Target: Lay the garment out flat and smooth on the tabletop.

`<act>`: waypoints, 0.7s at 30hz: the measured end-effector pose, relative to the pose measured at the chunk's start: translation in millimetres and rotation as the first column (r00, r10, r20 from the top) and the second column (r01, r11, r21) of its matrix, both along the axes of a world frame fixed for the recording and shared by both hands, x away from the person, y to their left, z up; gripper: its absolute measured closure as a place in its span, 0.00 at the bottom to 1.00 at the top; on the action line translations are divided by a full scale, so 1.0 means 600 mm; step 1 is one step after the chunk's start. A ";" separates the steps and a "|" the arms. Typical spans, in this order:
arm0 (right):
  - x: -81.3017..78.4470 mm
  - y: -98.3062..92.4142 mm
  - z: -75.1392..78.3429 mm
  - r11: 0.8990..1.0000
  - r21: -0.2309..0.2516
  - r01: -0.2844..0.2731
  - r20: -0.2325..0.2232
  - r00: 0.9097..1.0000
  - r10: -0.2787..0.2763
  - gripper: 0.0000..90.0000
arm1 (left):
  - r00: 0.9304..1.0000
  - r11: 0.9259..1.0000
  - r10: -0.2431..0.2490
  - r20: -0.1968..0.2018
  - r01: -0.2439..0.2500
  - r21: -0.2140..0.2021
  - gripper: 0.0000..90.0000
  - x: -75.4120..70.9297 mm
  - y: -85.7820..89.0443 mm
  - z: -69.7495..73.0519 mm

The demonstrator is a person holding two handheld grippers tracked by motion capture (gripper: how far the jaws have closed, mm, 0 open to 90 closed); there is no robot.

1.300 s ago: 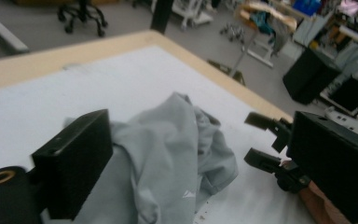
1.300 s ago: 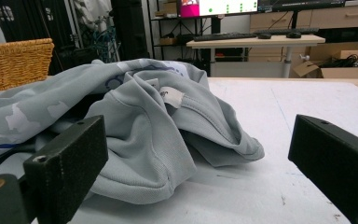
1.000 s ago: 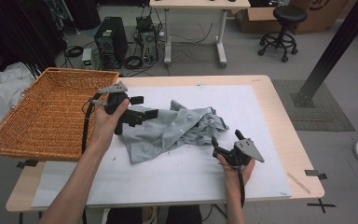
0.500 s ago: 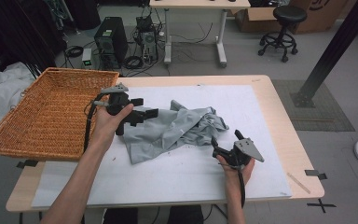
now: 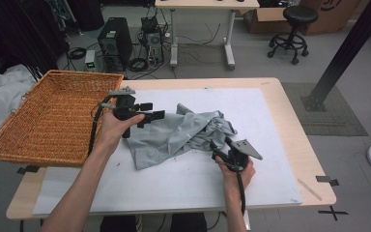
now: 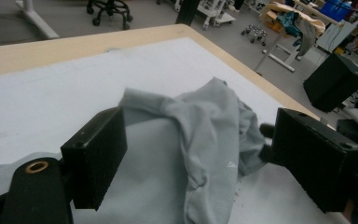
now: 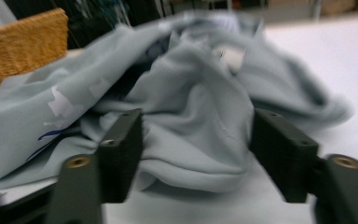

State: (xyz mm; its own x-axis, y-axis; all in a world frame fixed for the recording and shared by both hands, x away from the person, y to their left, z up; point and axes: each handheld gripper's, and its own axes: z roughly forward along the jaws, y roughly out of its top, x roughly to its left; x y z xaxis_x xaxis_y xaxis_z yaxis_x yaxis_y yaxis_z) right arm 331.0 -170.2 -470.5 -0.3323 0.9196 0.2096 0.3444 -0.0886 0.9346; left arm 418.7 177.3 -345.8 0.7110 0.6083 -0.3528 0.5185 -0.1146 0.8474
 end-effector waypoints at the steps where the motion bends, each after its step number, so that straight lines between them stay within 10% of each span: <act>1: 0.001 0.007 -0.001 1.000 0.004 0.019 -0.041 0.999 -0.018 0.44 | 1.000 1.000 -0.002 0.003 0.002 -0.002 0.21 -0.001 -0.001 0.001; 5: -0.008 0.033 0.012 0.990 0.079 0.113 -0.165 0.981 -0.099 0.44 | 1.000 1.000 -0.004 0.010 0.004 -0.007 0.21 -0.005 -0.002 0.004; 7: -0.030 0.043 0.024 0.985 0.083 0.152 -0.134 0.981 -0.140 0.47 | 1.000 1.000 -0.002 0.018 0.003 -0.009 0.21 -0.007 0.002 0.007; 17: -0.020 0.084 0.008 0.990 -0.074 0.124 -0.206 0.969 -0.137 0.50 | 1.000 1.000 -0.010 0.018 0.010 0.016 0.22 -0.011 -0.002 0.003; 21: 0.000 0.068 0.003 0.988 -0.087 0.126 -0.163 0.977 -0.139 0.87 | 1.000 1.000 -0.006 0.021 0.006 0.006 0.24 -0.010 0.000 0.002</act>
State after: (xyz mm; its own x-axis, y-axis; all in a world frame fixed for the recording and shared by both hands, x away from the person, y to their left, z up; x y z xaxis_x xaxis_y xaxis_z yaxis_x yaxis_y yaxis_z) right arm 331.0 -129.4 -468.9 -0.1722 0.9684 0.1806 0.4875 -0.0755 0.8699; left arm 412.5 177.2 -344.9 0.7218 0.6061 -0.3341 0.4996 -0.1222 0.8576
